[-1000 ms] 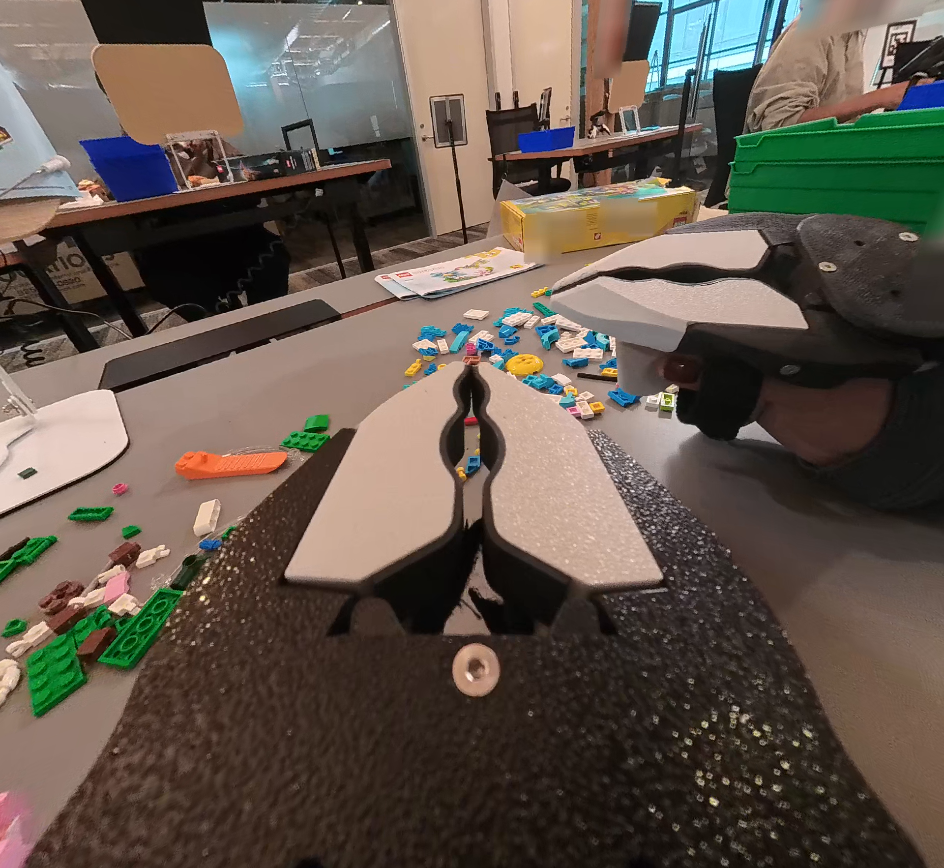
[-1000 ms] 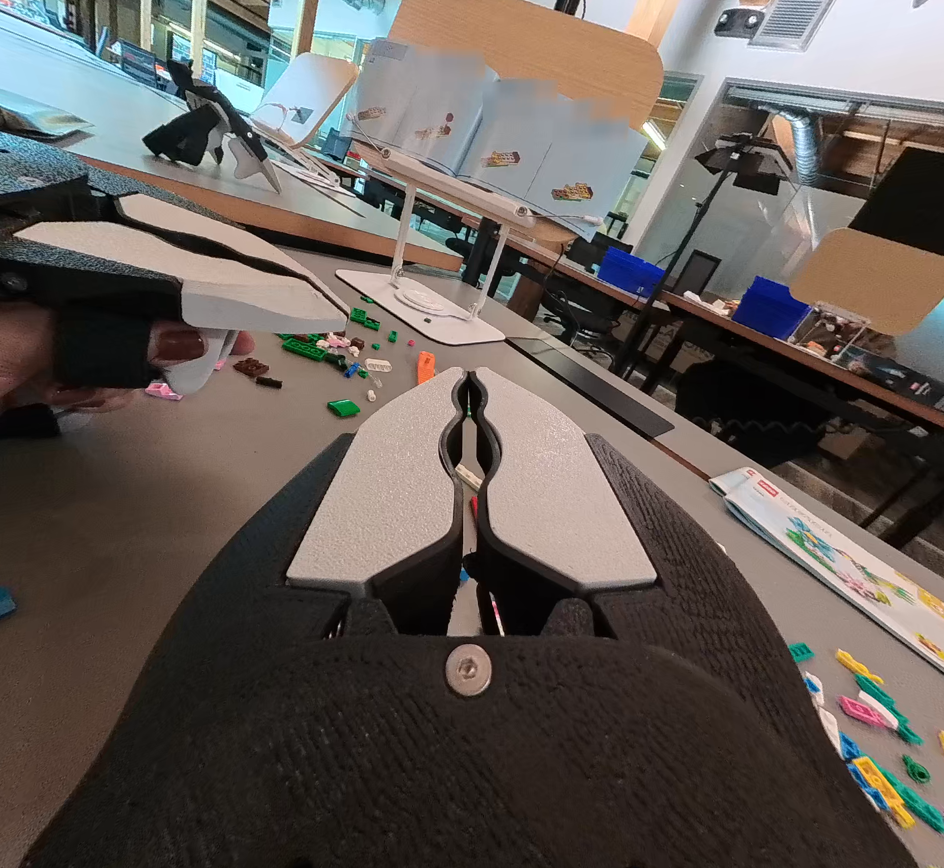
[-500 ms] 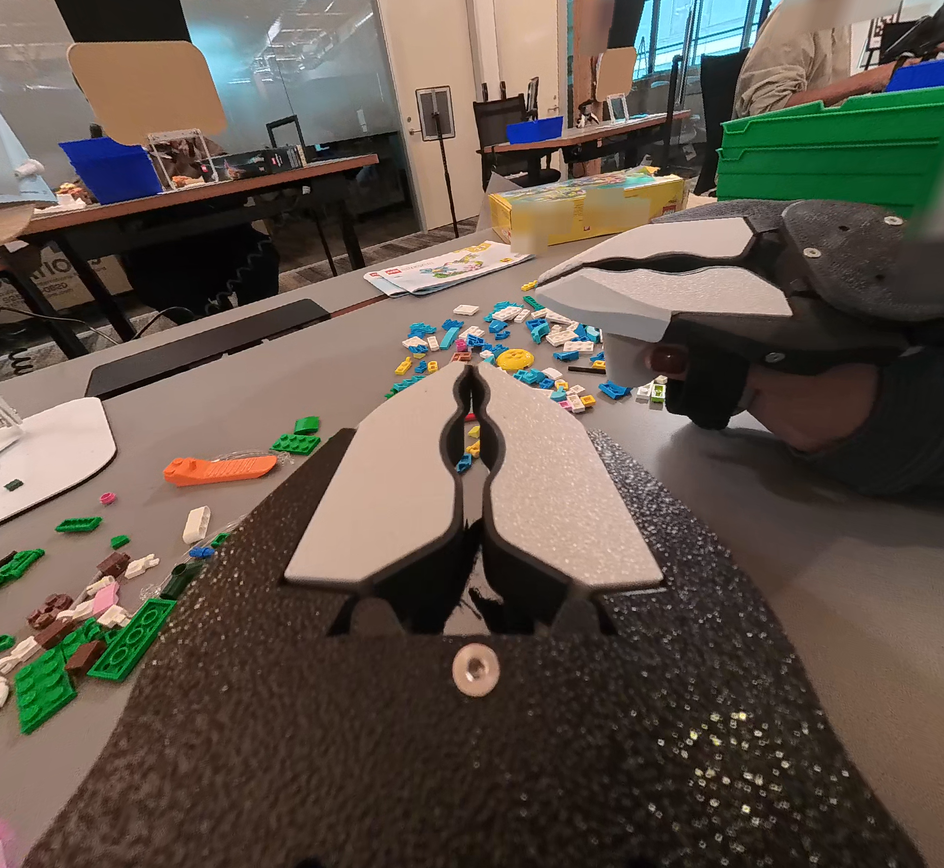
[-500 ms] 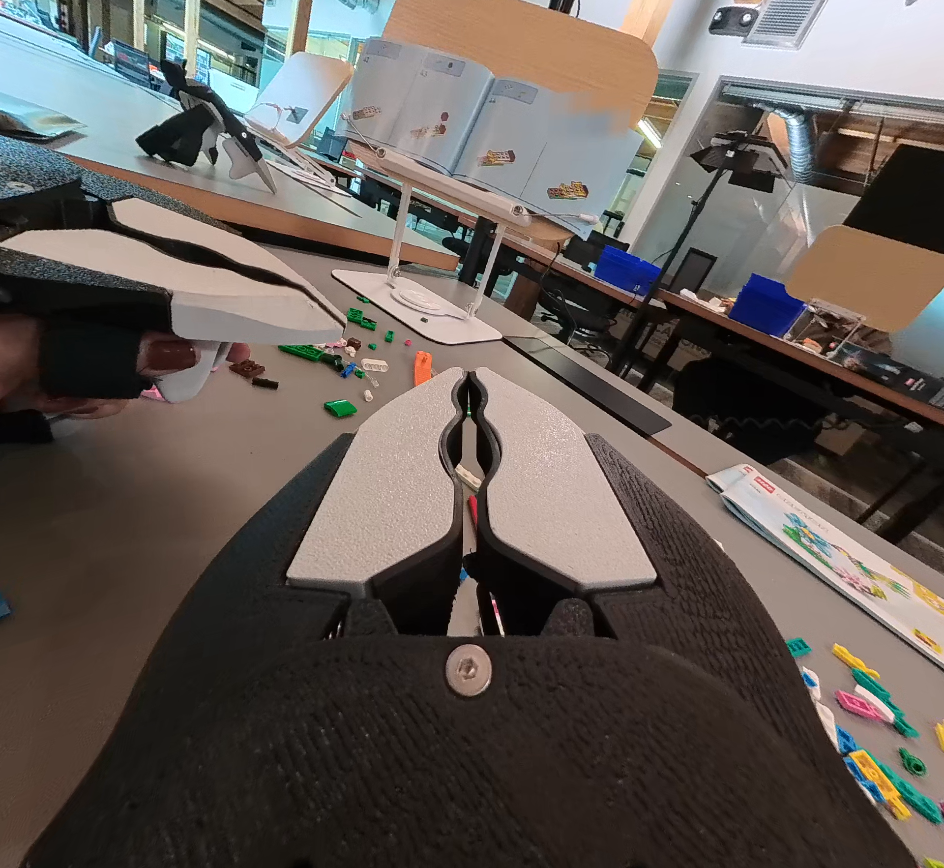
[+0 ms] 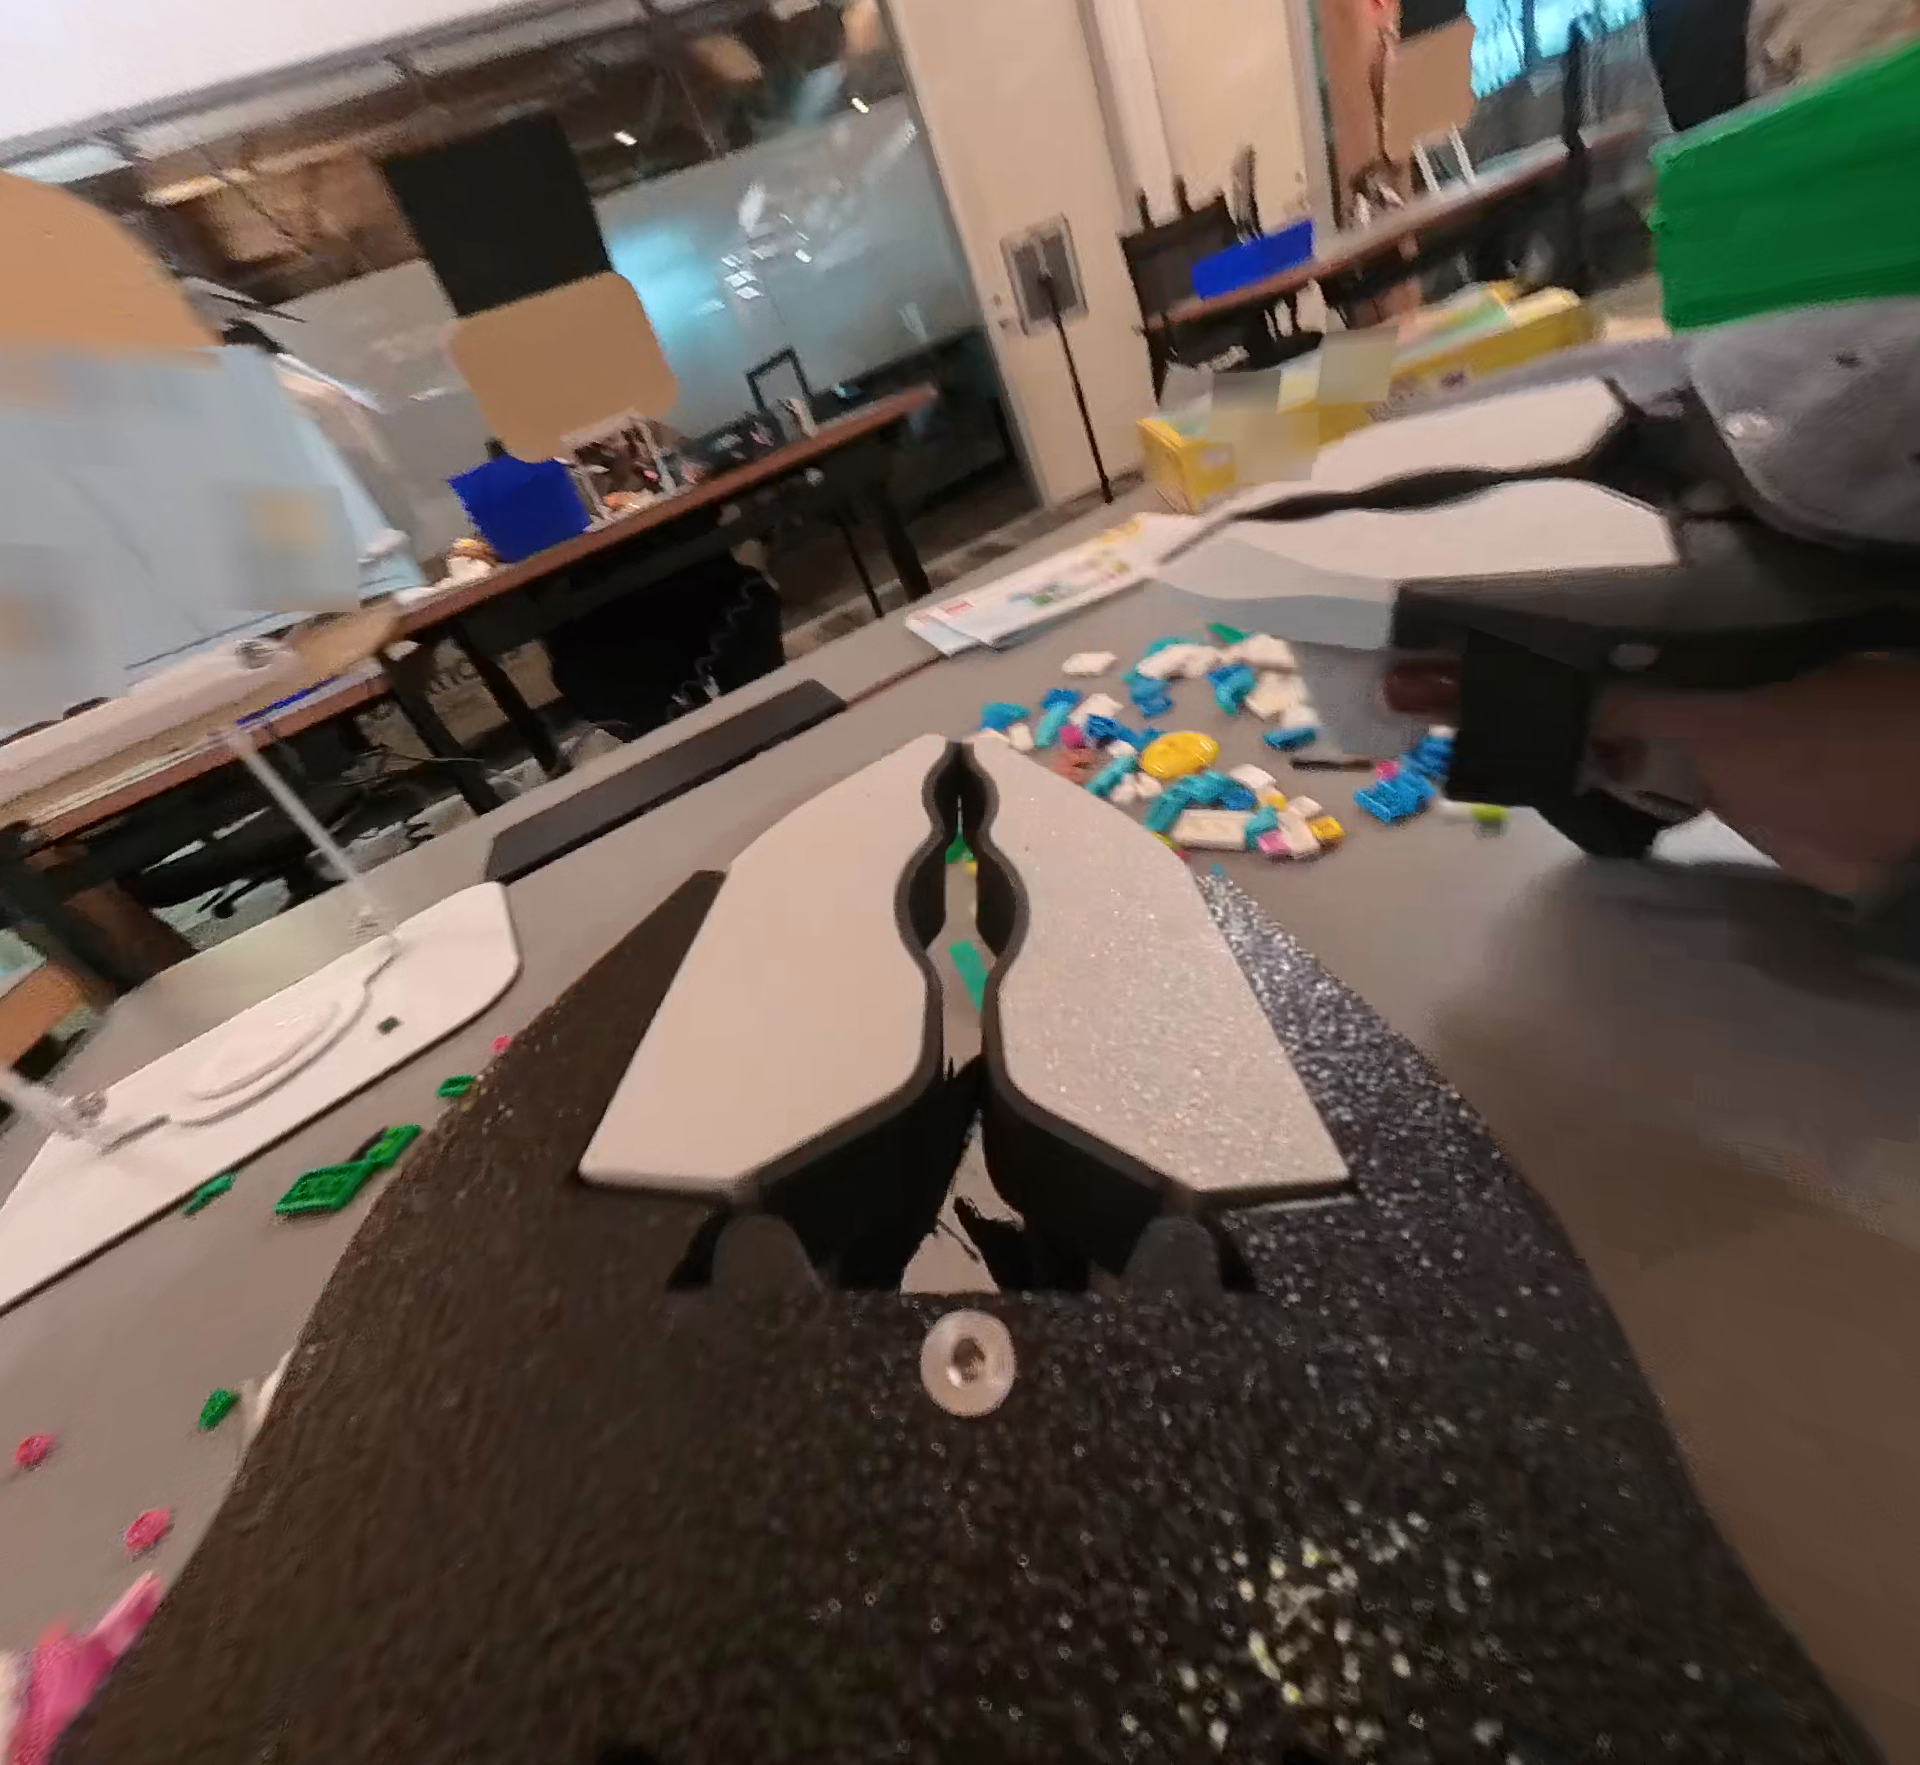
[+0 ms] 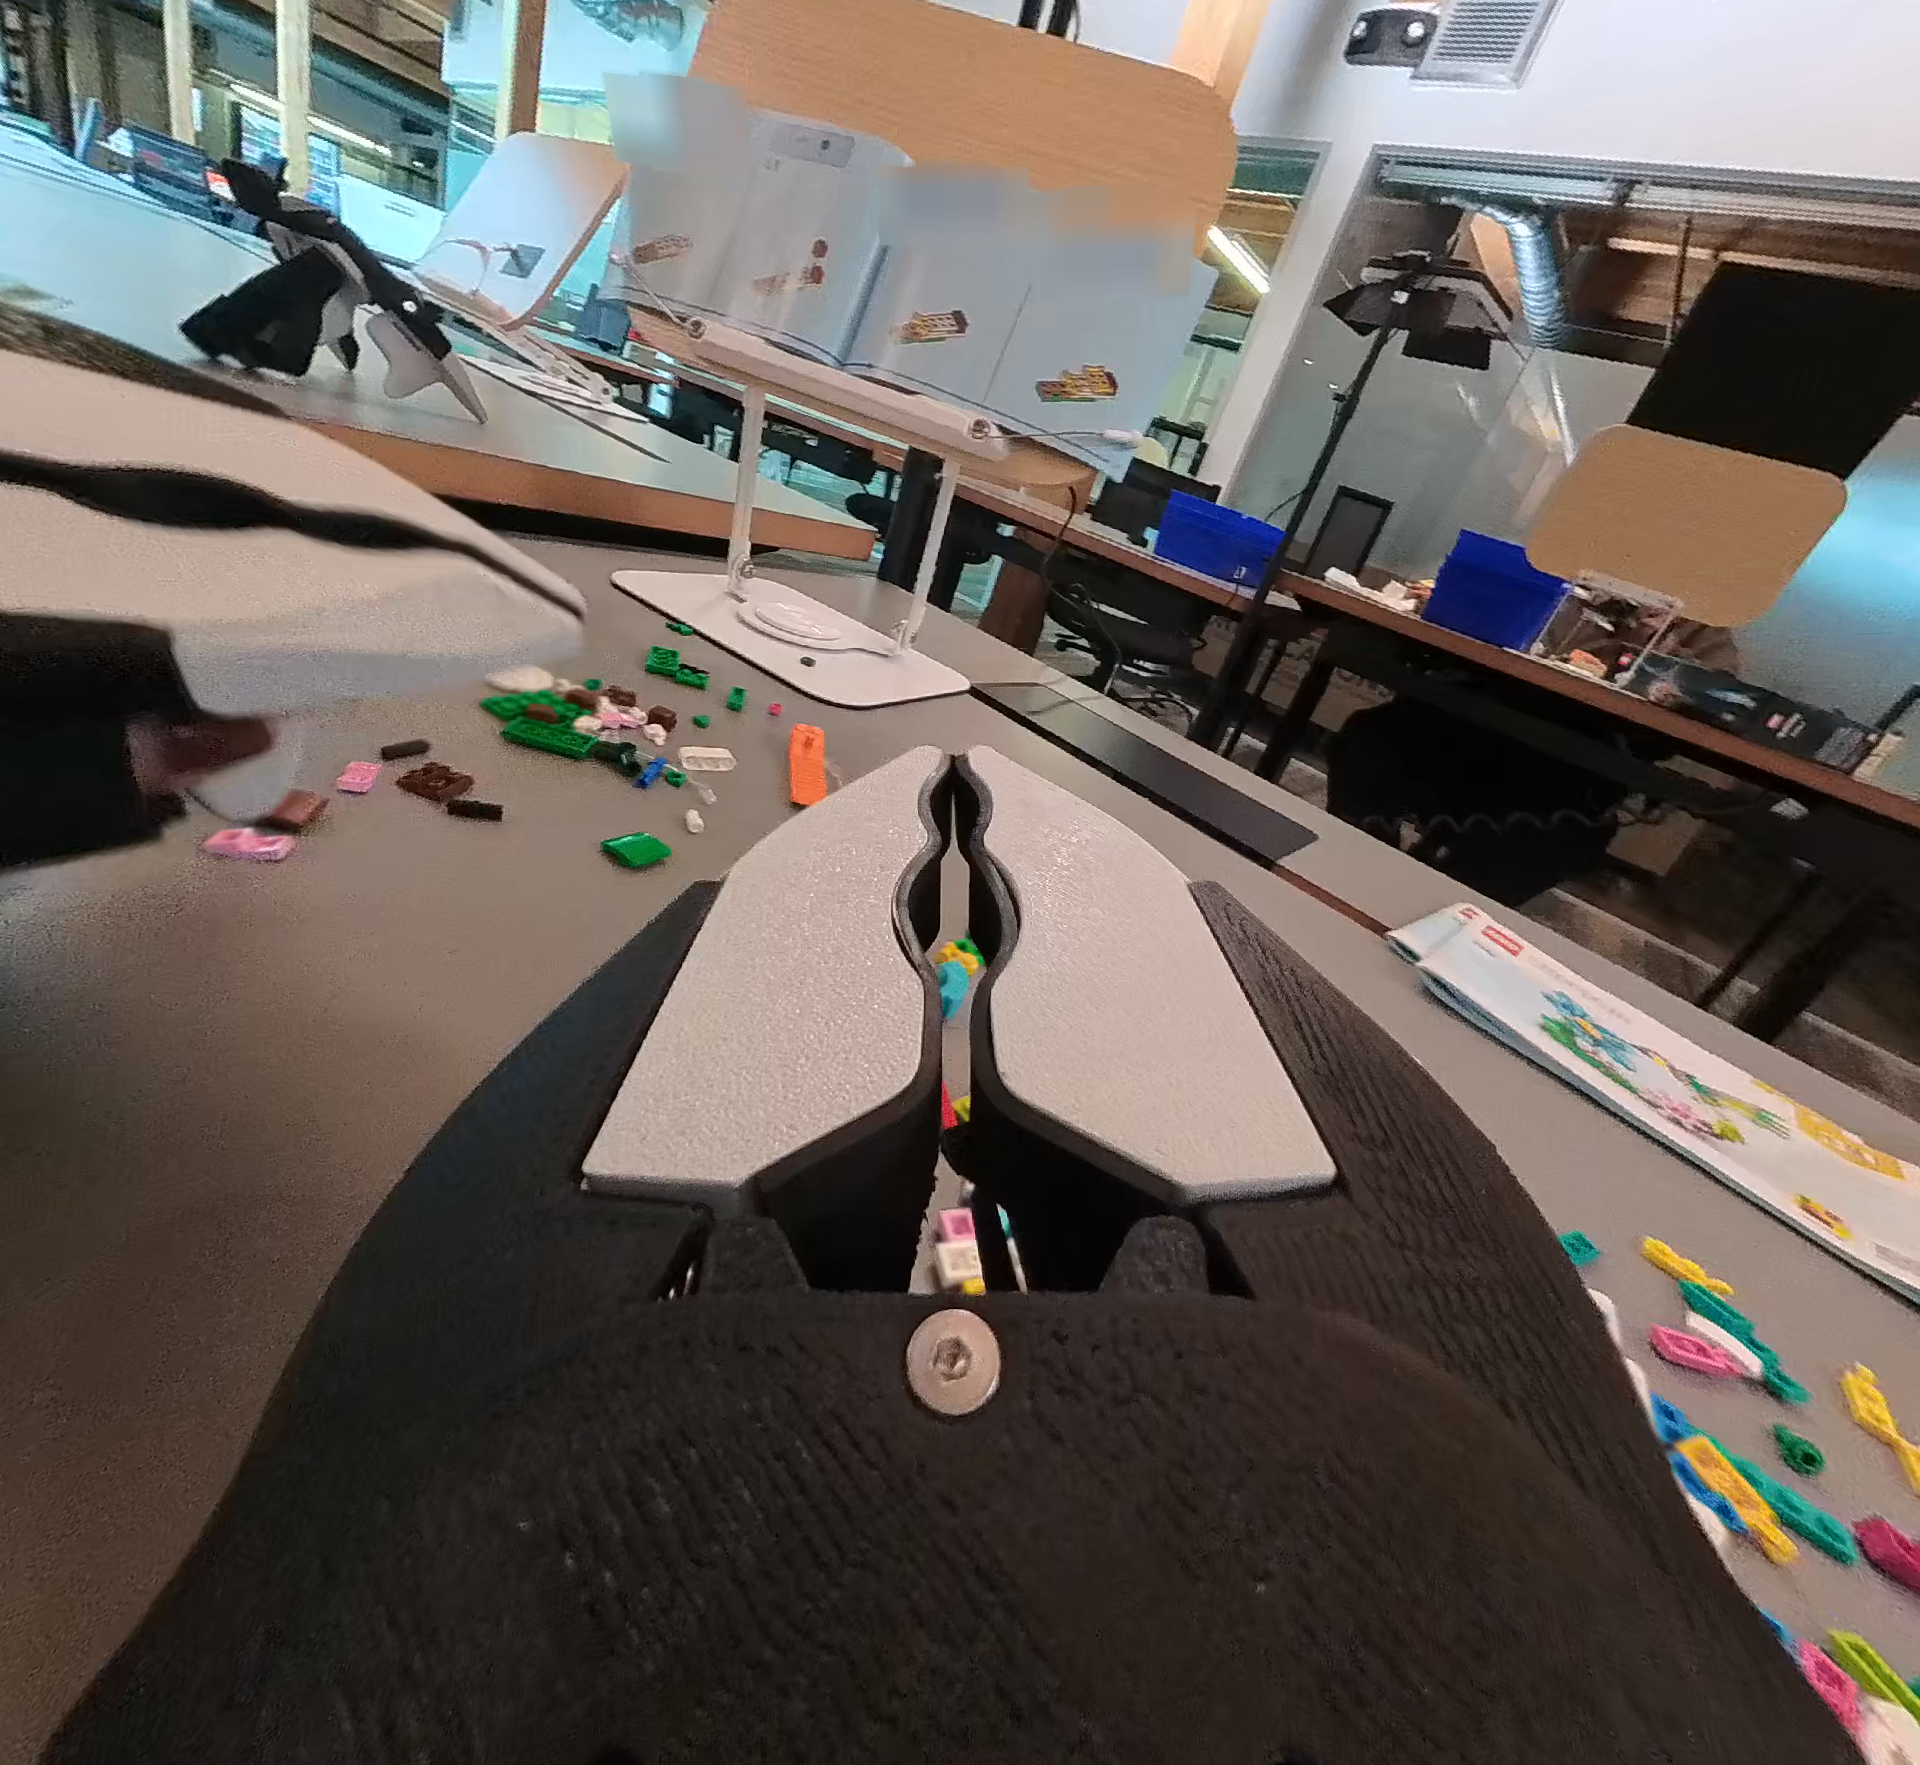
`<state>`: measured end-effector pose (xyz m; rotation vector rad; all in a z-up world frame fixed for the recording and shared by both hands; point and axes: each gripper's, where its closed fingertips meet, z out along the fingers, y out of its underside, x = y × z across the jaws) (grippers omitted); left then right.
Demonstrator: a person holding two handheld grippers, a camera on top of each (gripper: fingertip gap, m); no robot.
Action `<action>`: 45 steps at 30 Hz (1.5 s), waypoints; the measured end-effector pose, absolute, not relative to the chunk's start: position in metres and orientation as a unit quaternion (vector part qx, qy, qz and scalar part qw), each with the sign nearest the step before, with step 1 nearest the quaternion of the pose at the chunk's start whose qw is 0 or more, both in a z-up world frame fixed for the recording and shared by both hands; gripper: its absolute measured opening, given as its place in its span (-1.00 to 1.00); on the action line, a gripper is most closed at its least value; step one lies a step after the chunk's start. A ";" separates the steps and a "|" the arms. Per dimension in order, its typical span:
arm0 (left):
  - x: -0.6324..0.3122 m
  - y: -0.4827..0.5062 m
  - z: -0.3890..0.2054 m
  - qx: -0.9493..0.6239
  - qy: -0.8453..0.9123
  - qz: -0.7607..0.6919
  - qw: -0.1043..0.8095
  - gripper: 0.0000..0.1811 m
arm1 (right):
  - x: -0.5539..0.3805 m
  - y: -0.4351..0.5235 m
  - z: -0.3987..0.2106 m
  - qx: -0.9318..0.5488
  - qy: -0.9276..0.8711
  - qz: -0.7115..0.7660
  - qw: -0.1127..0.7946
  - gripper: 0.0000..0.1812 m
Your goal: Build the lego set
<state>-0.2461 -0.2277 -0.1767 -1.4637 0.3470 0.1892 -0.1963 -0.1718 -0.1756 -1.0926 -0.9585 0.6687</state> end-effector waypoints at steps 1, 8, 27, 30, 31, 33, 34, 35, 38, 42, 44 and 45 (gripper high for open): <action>-0.255 -0.230 -0.171 -0.656 0.136 0.085 0.738 -1.00 | -0.193 -0.169 -0.172 -0.492 -0.423 0.297 0.701 -1.00; -0.299 -0.253 -0.117 -0.615 0.059 0.106 0.779 -1.00 | -0.133 -0.126 -0.119 -0.497 -0.350 0.270 0.746 -1.00; -0.361 -0.372 -0.040 -0.607 -0.021 0.142 0.781 -1.00 | 0.026 -0.106 -0.136 -0.593 -0.459 0.164 0.641 -1.00; -0.357 -0.362 -0.056 -0.635 -0.012 0.139 0.760 -1.00 | 0.032 -0.111 -0.158 -0.609 -0.505 0.154 0.592 -0.95; -0.361 -0.362 -0.060 -0.643 -0.015 0.151 0.751 -1.00 | 0.033 -0.114 -0.164 -0.607 -0.517 0.146 0.585 -0.93; -0.384 -0.371 -0.065 -0.651 -0.041 0.203 0.730 -1.00 | 0.035 -0.120 -0.174 -0.604 -0.538 0.134 0.573 -0.93; -0.404 -0.378 -0.068 -0.659 -0.059 0.238 0.711 -1.00 | 0.037 -0.123 -0.179 -0.602 -0.544 0.131 0.570 -0.92; -0.426 -0.387 -0.074 -0.672 -0.079 0.274 0.683 -0.99 | 0.038 -0.125 -0.183 -0.602 -0.545 0.132 0.568 -0.93; -0.488 -0.395 -0.121 -0.756 -0.141 0.261 0.583 -0.54 | 0.038 -0.130 -0.193 -0.609 -0.538 0.164 0.559 -0.93; -0.518 -0.375 -0.199 -0.838 -0.175 0.116 0.503 -0.40 | 0.030 -0.132 -0.193 -0.608 -0.523 0.195 0.564 -0.93; -0.523 -0.365 -0.236 -0.872 -0.177 0.091 0.448 -0.30 | 0.024 -0.135 -0.191 -0.603 -0.521 0.206 0.567 -0.93; -0.524 -0.360 -0.250 -0.882 -0.175 0.085 0.428 -0.23 | 0.021 -0.137 -0.190 -0.601 -0.521 0.211 0.568 -0.93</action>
